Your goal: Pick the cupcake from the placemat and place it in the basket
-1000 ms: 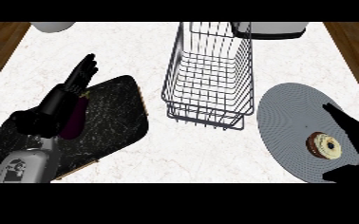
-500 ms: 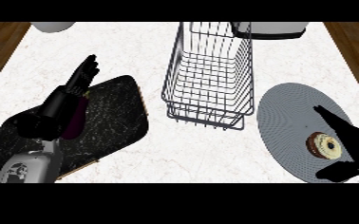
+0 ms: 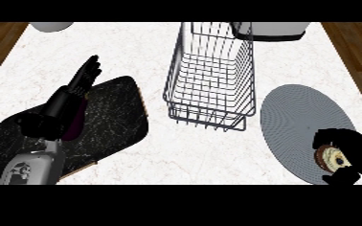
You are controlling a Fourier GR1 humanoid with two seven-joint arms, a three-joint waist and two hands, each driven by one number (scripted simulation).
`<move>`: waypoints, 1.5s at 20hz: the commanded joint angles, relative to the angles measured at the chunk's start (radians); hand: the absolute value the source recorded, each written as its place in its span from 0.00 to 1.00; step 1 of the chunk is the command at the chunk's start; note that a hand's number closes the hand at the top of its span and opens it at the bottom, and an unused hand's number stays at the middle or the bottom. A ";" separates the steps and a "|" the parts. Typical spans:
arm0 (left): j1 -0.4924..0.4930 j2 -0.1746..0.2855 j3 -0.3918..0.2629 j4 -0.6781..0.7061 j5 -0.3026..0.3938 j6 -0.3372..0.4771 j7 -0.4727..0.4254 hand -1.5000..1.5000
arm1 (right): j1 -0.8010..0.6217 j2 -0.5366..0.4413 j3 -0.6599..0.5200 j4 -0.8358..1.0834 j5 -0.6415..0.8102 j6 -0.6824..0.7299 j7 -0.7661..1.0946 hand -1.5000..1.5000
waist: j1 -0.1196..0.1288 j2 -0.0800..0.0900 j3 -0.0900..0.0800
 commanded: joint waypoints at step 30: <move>-0.003 -0.024 -0.019 0.016 -0.022 0.005 -0.005 0.50 | -0.070 0.382 1.279 -0.563 0.089 -0.726 0.919 1.00 | 0.014 -0.007 0.019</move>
